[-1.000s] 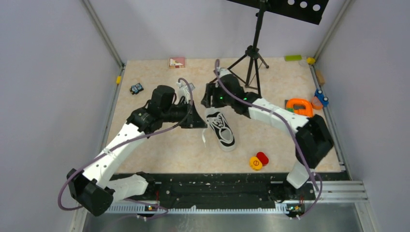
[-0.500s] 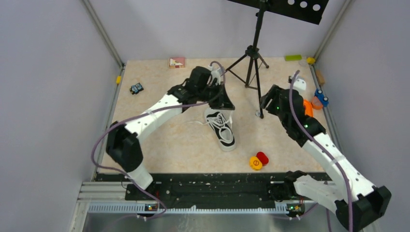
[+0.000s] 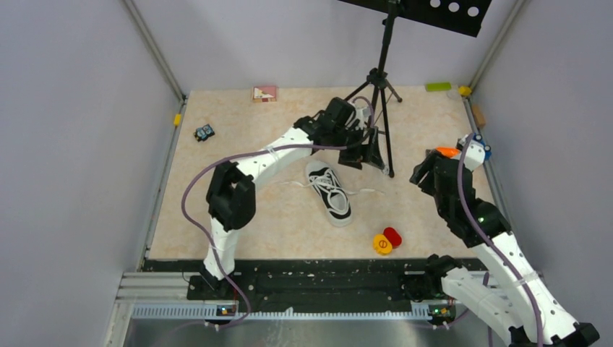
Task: Tie the shoes
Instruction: Cross the shoelace with the shoelace, then tie the shoelace on the shoe, then adjust the shoe at the center of the board.
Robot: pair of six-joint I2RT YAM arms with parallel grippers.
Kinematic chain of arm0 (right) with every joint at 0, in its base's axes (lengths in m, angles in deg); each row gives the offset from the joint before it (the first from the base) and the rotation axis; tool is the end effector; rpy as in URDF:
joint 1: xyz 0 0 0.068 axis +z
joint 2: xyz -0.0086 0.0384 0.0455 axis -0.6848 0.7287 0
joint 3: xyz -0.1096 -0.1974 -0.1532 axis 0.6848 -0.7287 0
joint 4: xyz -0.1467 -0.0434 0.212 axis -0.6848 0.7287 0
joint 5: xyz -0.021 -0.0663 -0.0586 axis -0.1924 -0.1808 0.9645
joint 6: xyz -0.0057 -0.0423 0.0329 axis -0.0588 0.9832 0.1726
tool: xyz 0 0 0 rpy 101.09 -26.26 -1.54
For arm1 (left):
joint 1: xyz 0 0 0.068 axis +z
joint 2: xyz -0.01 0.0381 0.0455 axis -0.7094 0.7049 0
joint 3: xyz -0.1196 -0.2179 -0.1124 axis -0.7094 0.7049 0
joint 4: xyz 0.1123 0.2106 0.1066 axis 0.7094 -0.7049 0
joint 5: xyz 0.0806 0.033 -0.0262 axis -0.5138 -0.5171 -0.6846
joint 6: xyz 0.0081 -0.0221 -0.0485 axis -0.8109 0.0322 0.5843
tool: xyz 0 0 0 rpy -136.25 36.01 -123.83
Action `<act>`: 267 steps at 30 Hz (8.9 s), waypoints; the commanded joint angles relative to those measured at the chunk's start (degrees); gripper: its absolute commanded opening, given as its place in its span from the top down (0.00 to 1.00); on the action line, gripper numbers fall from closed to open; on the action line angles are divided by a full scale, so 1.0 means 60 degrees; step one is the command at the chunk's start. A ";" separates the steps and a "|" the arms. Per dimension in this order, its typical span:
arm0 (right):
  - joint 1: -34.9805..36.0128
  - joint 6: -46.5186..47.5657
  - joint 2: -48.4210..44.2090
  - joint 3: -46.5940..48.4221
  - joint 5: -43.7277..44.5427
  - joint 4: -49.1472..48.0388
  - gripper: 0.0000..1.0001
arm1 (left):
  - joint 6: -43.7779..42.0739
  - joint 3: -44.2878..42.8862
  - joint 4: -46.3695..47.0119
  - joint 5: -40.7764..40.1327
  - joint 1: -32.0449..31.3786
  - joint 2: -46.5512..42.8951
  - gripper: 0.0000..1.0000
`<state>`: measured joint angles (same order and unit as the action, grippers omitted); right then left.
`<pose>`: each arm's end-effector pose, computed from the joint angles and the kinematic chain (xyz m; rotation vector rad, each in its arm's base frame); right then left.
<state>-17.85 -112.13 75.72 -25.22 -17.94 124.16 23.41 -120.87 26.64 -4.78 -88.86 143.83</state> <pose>0.1373 0.0447 0.3261 0.5233 1.9423 0.1227 0.3303 -0.3414 0.2830 0.5198 2.5183 -1.2644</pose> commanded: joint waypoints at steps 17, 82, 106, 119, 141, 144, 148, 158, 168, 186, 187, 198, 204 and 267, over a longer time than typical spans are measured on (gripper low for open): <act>-0.0052 -0.0220 0.0846 -0.0735 -0.1224 -0.1464 0.40 | 0.4807 0.6400 -0.1696 -0.3935 0.3467 -0.4647 0.27; -0.0045 -0.0147 0.1213 -0.0157 -0.2193 -0.1400 0.42 | 1.1943 1.0431 0.6003 -0.3628 0.2954 -0.3495 0.64; -0.0066 -0.5249 0.4729 -0.1045 -0.2436 -0.1857 0.40 | 0.8052 0.8932 0.3744 -0.1934 0.3576 -0.3664 1.00; 0.0018 -0.7480 0.7287 -0.0259 -0.2279 -0.2370 0.49 | 0.6586 0.7980 0.3023 -0.1526 0.3653 -0.3523 1.00; 0.0242 -0.7939 0.9560 0.1744 -0.1899 -0.1512 1.00 | 0.5834 0.7902 0.3081 -0.0896 0.4124 -0.3284 1.00; 0.0240 -0.7783 0.9136 0.1767 -0.1705 -0.1588 1.00 | 0.5316 0.7713 0.3021 -0.0660 0.4266 -0.3260 1.00; 0.0208 -0.7469 0.7993 0.1744 -0.0639 -0.1074 1.00 | 0.4024 0.6886 0.2176 0.0037 0.4500 -0.2917 1.00; 0.0035 -0.6261 0.5215 0.0750 0.0462 -0.0670 1.00 | 0.2324 0.6453 0.0677 0.0532 0.4556 -0.3825 1.00; -0.0160 -0.4720 0.3922 0.0462 0.1666 -0.0555 1.00 | 0.0313 0.7034 -0.1222 0.0274 0.4541 -0.4863 1.00; -0.1875 -0.2893 0.3943 0.0104 0.1382 -0.1145 1.00 | -0.0389 0.6775 -0.1873 0.0186 0.4527 -0.5069 1.00; -0.1912 -0.2829 0.3972 -0.0016 0.1335 -0.1159 1.00 | -0.0440 0.6838 -0.1938 0.0175 0.4526 -0.5065 1.00; -0.1987 -0.2118 0.3995 -0.0851 0.0269 -0.1757 1.00 | -0.0813 0.6840 -0.2706 -0.0051 0.4528 -0.5862 1.00; -0.1978 -0.2073 0.4052 -0.0866 -0.0040 -0.2001 1.00 | -0.0807 0.6997 -0.2610 -0.0128 0.4527 -0.5868 1.00; 0.2925 -0.3472 0.6053 0.0582 -0.4917 -0.2176 1.00 | -0.0191 0.7011 -0.1908 -0.0445 0.4219 -0.5852 1.00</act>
<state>-2.69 -123.39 115.31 -26.12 -49.65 108.82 23.26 -76.15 15.78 -7.03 -63.36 110.06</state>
